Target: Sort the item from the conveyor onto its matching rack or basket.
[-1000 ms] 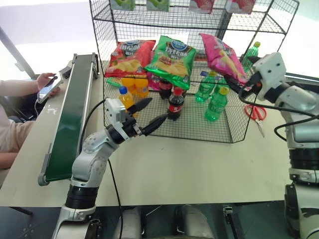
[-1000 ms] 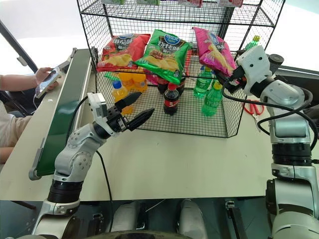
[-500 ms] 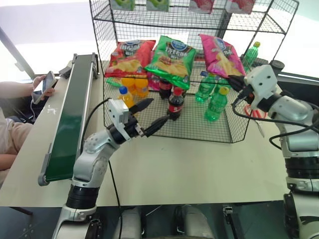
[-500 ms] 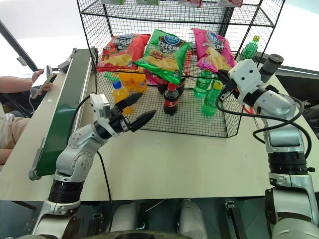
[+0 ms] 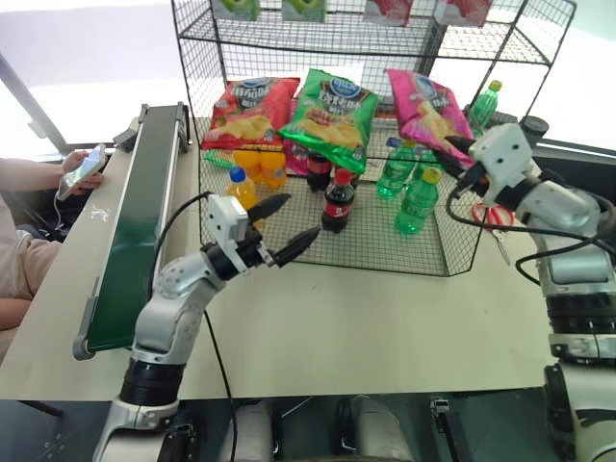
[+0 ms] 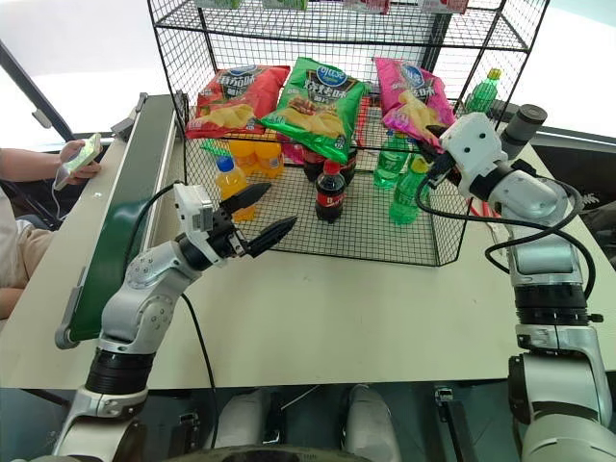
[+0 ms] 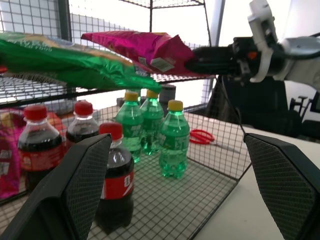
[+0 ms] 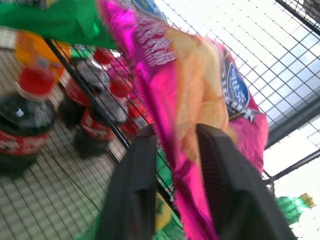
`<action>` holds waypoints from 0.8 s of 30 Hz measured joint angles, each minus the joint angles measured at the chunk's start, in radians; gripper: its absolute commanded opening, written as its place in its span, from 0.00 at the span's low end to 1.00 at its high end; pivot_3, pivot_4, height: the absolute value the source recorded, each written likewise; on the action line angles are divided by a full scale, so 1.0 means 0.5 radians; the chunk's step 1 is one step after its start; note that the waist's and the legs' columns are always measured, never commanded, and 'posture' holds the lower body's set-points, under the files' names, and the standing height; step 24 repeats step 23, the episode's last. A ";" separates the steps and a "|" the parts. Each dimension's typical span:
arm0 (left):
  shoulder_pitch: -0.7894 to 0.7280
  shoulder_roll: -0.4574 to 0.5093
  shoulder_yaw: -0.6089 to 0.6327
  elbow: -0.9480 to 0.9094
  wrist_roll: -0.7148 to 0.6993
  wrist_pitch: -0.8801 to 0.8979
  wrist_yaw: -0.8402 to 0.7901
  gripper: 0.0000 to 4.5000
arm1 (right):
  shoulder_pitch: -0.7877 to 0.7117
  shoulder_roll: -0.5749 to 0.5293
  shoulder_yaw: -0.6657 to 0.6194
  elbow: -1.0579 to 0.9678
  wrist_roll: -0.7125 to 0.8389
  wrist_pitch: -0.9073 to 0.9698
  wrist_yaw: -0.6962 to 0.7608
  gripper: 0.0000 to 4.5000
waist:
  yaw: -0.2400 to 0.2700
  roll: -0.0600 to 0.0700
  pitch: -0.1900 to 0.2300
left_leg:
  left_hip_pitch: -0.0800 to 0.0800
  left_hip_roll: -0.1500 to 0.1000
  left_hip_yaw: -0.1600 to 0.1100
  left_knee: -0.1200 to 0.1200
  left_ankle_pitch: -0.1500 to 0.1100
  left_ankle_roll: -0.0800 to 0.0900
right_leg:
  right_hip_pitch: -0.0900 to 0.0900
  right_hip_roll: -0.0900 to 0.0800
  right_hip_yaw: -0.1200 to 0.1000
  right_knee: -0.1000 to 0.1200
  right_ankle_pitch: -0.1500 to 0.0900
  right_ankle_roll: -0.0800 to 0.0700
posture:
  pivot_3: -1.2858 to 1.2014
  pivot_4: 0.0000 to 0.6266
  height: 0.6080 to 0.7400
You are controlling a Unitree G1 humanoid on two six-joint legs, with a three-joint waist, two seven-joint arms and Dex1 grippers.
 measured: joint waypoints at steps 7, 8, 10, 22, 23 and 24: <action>0.009 0.182 0.131 0.018 0.008 0.023 0.013 1.00 | 0.181 0.016 -0.157 -0.420 0.545 0.244 0.294 0.98 | 0.004 0.001 0.000 | -0.001 0.000 -0.001 0.000 -0.004 0.006 | 0.000 0.000 0.000 0.000 0.000 0.000 | 0.52 0.24 1.00; 0.024 0.215 0.149 0.013 0.006 0.046 0.013 1.00 | 0.186 0.031 -0.192 -0.535 0.675 0.315 0.311 0.98 | 0.000 0.001 0.000 | 0.000 0.001 0.000 0.000 -0.004 0.007 | 0.000 0.000 0.000 0.000 0.000 0.000 | 0.52 0.24 1.00; 0.088 0.290 0.166 -0.059 -0.018 0.110 -0.004 1.00 | 0.233 0.013 -0.270 -0.765 0.917 0.515 0.313 0.98 | 0.002 0.001 0.000 | 0.001 0.003 -0.001 0.000 -0.006 0.010 | 0.001 0.001 -0.001 0.000 0.000 0.000 | 0.52 0.24 1.00; 0.386 0.751 0.562 0.020 -0.035 0.075 -0.193 1.00 | 1.290 -0.251 -0.564 -1.146 1.144 0.844 0.633 0.98 | 0.001 0.001 0.000 | 0.001 0.000 0.001 0.000 -0.010 0.016 | -0.001 -0.004 -0.002 -0.002 0.000 -0.001 | 0.52 0.24 1.00; 0.391 0.762 0.563 0.056 -0.004 0.050 -0.193 1.00 | 1.292 -0.251 -0.572 -1.142 1.144 0.841 0.636 0.98 | 0.002 0.002 0.000 | 0.001 0.000 0.001 0.000 -0.010 0.016 | -0.001 -0.004 -0.001 -0.002 0.000 -0.001 | 0.52 0.24 1.00; 0.391 0.762 0.563 0.056 -0.004 0.050 -0.193 1.00 | 1.292 -0.251 -0.572 -1.142 1.144 0.841 0.636 0.98 | 0.002 0.002 0.000 | 0.001 0.000 0.001 0.000 -0.010 0.016 | -0.001 -0.004 -0.001 -0.002 0.000 -0.001 | 0.52 0.24 1.00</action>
